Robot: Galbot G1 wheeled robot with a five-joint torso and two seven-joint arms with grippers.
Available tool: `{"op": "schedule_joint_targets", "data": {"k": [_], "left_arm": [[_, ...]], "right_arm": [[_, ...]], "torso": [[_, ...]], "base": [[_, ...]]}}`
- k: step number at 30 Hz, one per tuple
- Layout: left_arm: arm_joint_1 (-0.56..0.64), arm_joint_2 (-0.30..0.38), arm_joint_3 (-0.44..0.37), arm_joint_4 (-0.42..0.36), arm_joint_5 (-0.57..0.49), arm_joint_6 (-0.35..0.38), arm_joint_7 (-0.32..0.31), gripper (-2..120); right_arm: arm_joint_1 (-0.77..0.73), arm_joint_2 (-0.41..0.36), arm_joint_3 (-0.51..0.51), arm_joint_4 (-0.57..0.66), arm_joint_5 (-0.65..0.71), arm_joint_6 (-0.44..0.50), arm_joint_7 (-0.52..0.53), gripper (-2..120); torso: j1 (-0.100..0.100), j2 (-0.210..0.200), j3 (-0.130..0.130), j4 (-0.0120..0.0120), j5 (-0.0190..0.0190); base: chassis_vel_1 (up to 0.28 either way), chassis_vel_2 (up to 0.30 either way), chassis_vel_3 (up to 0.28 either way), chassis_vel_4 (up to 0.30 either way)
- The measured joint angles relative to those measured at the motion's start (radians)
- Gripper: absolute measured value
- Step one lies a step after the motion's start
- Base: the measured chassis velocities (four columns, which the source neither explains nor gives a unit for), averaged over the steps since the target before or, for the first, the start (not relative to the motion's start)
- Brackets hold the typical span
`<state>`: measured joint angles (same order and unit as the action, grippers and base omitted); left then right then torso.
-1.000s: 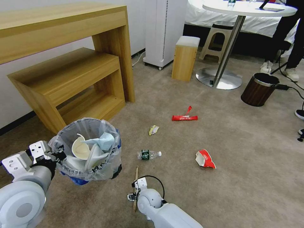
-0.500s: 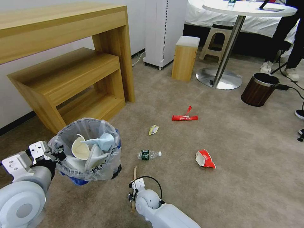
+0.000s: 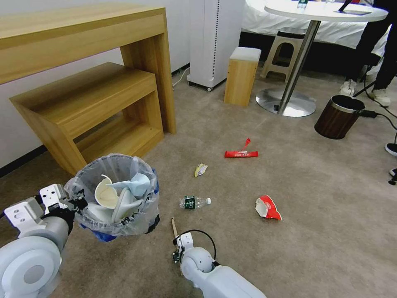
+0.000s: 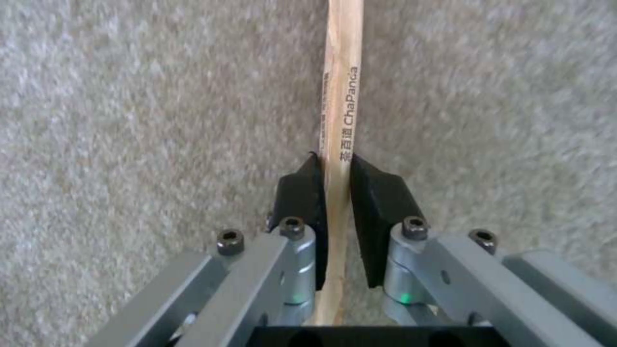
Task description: Pick up the trash bin and place the garbage on the floor into it.
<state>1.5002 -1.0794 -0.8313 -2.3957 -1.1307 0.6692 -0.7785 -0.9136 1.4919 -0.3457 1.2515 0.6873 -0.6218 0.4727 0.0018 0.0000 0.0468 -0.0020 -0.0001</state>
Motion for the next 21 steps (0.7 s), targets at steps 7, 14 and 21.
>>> {"op": "schedule_joint_targets", "data": {"k": [7,14,21], "left_arm": [[-0.001,0.002,-0.002,0.002,0.000,-0.001,0.000,1],[-0.002,0.013,-0.001,0.009,-0.004,-0.001,0.001,1],[-0.008,0.019,0.027,0.024,-0.022,-0.002,0.012,1]], "right_arm": [[0.003,-0.017,0.003,0.032,-0.006,0.019,-0.012,7],[0.015,-0.097,0.029,0.158,-0.048,0.157,-0.114,7],[0.027,-0.208,0.112,0.338,-0.075,0.331,-0.305,0]], "torso": [[0.000,0.000,0.000,0.0000,0.0000],[0.000,0.000,0.000,0.0000,0.0001],[0.000,0.000,0.000,0.0000,0.0003]], "base": [[0.000,0.000,0.000,0.000],[0.000,0.000,0.000,0.000],[0.000,0.000,0.000,0.000]]}}
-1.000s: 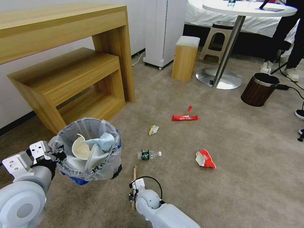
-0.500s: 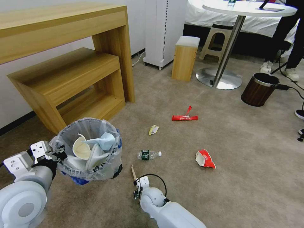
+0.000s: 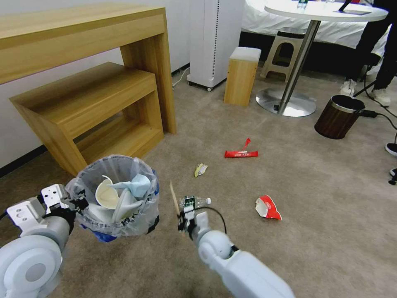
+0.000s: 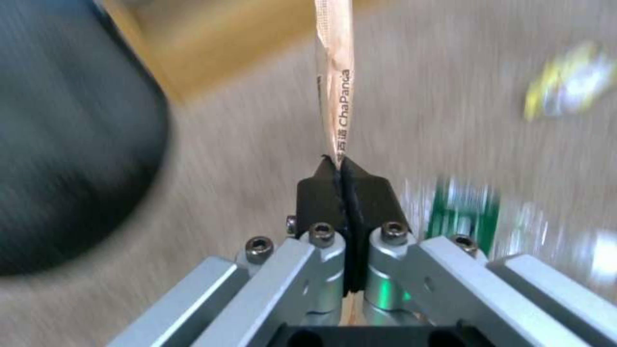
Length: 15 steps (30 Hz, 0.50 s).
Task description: Pick up the trash bin and place the garbage on the floor into it.
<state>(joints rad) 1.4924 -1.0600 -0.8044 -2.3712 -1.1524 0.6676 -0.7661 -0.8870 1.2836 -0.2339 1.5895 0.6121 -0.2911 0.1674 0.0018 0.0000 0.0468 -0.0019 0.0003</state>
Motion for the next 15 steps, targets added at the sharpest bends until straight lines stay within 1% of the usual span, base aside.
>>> {"op": "schedule_joint_targets", "data": {"k": [1,2,4,6,8,9,11,12,15], "left_arm": [[0.000,0.000,0.000,0.000,0.000,0.000,0.000,1],[-0.001,0.001,0.002,0.001,-0.003,0.000,0.001,1],[-0.004,0.010,0.009,0.009,-0.012,0.000,0.003,1],[-0.005,0.013,0.010,0.011,-0.014,0.000,0.003,1],[-0.007,0.025,0.015,0.020,-0.024,0.000,0.004,1],[-0.007,0.025,0.015,0.020,-0.024,0.000,0.004,1],[-0.007,0.031,0.019,0.024,-0.029,0.002,0.005,1],[-0.007,0.031,0.019,0.024,-0.029,0.002,0.005,1],[-0.003,0.039,0.029,0.025,-0.045,0.007,0.012,1]], "right_arm": [[0.000,0.000,0.000,0.000,0.000,0.000,0.000,0],[0.000,-0.016,0.012,0.027,0.003,0.008,-0.013,0],[-0.006,-0.067,0.054,0.113,0.020,0.025,-0.050,0],[-0.008,-0.079,0.065,0.131,0.024,0.030,-0.059,0],[-0.013,-0.131,0.113,0.202,0.041,0.057,-0.109,0],[-0.013,-0.131,0.113,0.202,0.041,0.057,-0.109,0],[-0.013,-0.162,0.142,0.239,0.045,0.091,-0.157,0],[-0.013,-0.162,0.142,0.239,0.045,0.091,-0.157,0],[-0.005,-0.190,0.172,0.279,0.044,0.148,-0.245,0]], "torso": [[0.000,0.000,0.000,0.0000,0.0000],[0.000,0.000,0.000,0.0000,-0.0001],[0.000,0.000,0.000,-0.0001,0.0000],[0.000,0.000,0.000,0.0000,0.0001],[0.000,0.000,0.000,-0.0001,0.0000],[0.000,0.000,0.000,-0.0001,0.0000],[0.000,0.000,0.000,-0.0001,-0.0001],[0.000,0.000,0.000,-0.0001,-0.0001],[0.000,0.000,0.000,-0.0001,0.0000]], "base": [[0.000,0.000,0.000,0.000],[0.000,0.000,0.000,0.000],[0.000,0.000,0.000,0.000],[0.000,0.000,0.000,0.000],[0.000,0.000,0.000,0.000],[0.000,0.000,0.000,0.000],[0.000,0.000,0.000,0.000],[0.000,0.000,0.000,0.000],[0.000,0.000,0.000,0.000]]}}
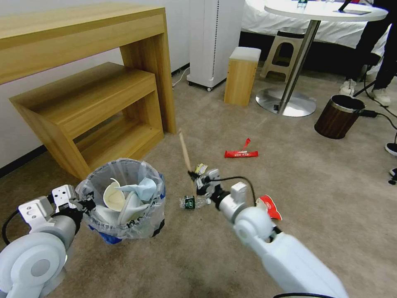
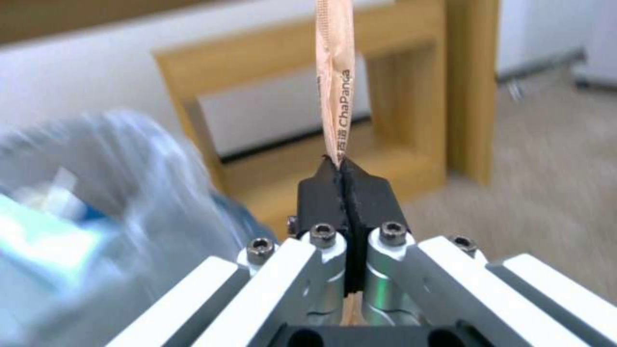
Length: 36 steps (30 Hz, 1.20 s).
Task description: Pick up the trash bin and place the garbage on the floor into it.
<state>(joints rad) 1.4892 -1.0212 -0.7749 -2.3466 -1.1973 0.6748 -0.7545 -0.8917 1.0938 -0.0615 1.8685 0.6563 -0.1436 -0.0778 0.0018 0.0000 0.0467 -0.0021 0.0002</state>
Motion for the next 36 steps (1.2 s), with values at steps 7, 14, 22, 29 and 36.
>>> {"op": "schedule_joint_targets", "data": {"k": [7,14,22,29,36], "left_arm": [[0.011,0.017,0.015,0.000,-0.015,0.005,0.012,1],[0.021,0.024,0.040,-0.003,-0.042,0.015,0.025,1],[0.012,0.041,0.105,-0.008,-0.079,0.037,0.027,1],[0.000,0.050,0.120,-0.011,-0.139,0.041,0.051,1],[-0.011,0.065,0.117,-0.003,-0.158,0.043,0.073,1]], "right_arm": [[0.058,-0.025,0.019,0.017,-0.012,0.134,-0.170,0],[0.107,-0.017,-0.002,0.014,0.028,0.207,-0.284,0],[0.155,0.053,-0.098,-0.028,0.046,0.256,-0.351,0],[0.190,0.098,-0.164,-0.069,0.043,0.275,-0.372,0],[0.197,0.121,-0.192,-0.126,0.036,0.293,-0.414,0]], "torso": [[0.000,0.000,0.000,0.0001,-0.0001],[0.000,0.000,0.000,0.0001,-0.0003],[0.000,0.000,0.000,0.0002,-0.0003],[0.000,0.000,0.000,0.0002,-0.0004],[0.000,0.000,0.000,0.0002,-0.0004]], "base": [[0.000,0.000,0.000,0.000],[0.000,0.000,0.000,0.000],[0.000,0.000,0.000,0.000],[0.000,0.000,0.000,0.000],[0.000,0.000,0.000,0.000]]}}
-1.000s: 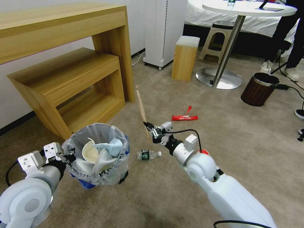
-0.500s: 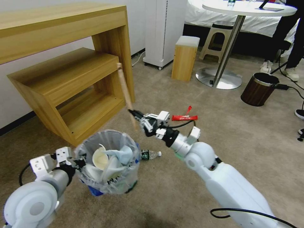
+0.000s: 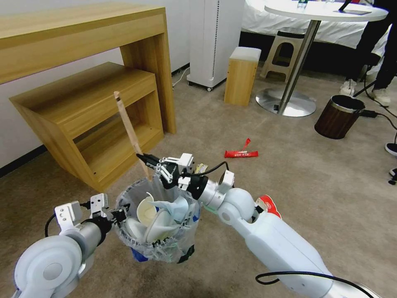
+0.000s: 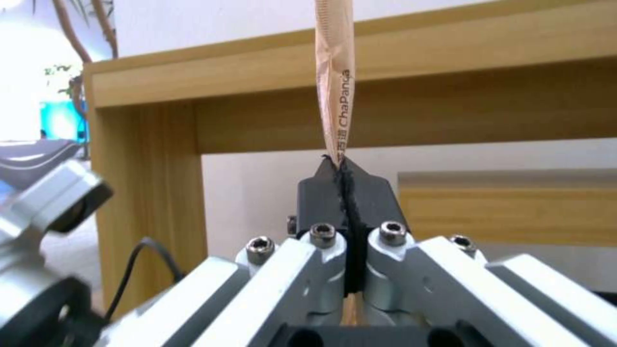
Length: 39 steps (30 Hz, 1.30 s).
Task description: Pick up the trash bin and place the garbage on the floor into it.
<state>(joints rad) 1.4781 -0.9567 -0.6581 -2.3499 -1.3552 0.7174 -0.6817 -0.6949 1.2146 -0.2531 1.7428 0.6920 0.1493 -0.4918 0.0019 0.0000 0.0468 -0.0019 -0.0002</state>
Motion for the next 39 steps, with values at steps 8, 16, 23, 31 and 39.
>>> {"op": "schedule_joint_targets", "data": {"k": [8,16,23,31,39], "left_arm": [[-0.002,0.012,-0.017,-0.007,-0.001,-0.001,0.017,1],[0.001,0.015,-0.026,-0.023,-0.001,-0.004,0.021,1],[0.006,0.020,-0.036,-0.033,0.001,-0.007,0.024,1],[0.014,0.017,-0.038,-0.052,0.001,-0.007,0.029,1],[0.015,0.017,-0.040,-0.056,0.001,-0.007,0.029,1]], "right_arm": [[-0.016,-0.003,0.001,-0.008,-0.011,0.001,-0.021,0],[-0.020,-0.014,0.013,-0.028,-0.013,0.012,-0.026,0],[-0.019,-0.021,0.022,-0.052,-0.037,0.019,-0.030,3],[-0.010,-0.014,0.032,-0.078,-0.039,0.020,-0.024,32],[-0.012,-0.017,0.035,-0.087,-0.057,0.031,-0.028,63]], "torso": [[0.000,0.000,0.000,0.0000,0.0001],[0.000,0.000,0.000,-0.0001,0.0002],[0.000,0.000,0.000,-0.0001,0.0002],[0.000,0.000,0.000,-0.0001,0.0003],[0.000,0.000,0.000,-0.0001,0.0002]], "base": [[0.000,0.000,0.000,0.000],[0.000,0.000,0.000,0.000],[0.000,0.000,0.000,0.000],[0.000,0.000,0.000,0.000],[0.000,0.000,0.000,0.000]]}}
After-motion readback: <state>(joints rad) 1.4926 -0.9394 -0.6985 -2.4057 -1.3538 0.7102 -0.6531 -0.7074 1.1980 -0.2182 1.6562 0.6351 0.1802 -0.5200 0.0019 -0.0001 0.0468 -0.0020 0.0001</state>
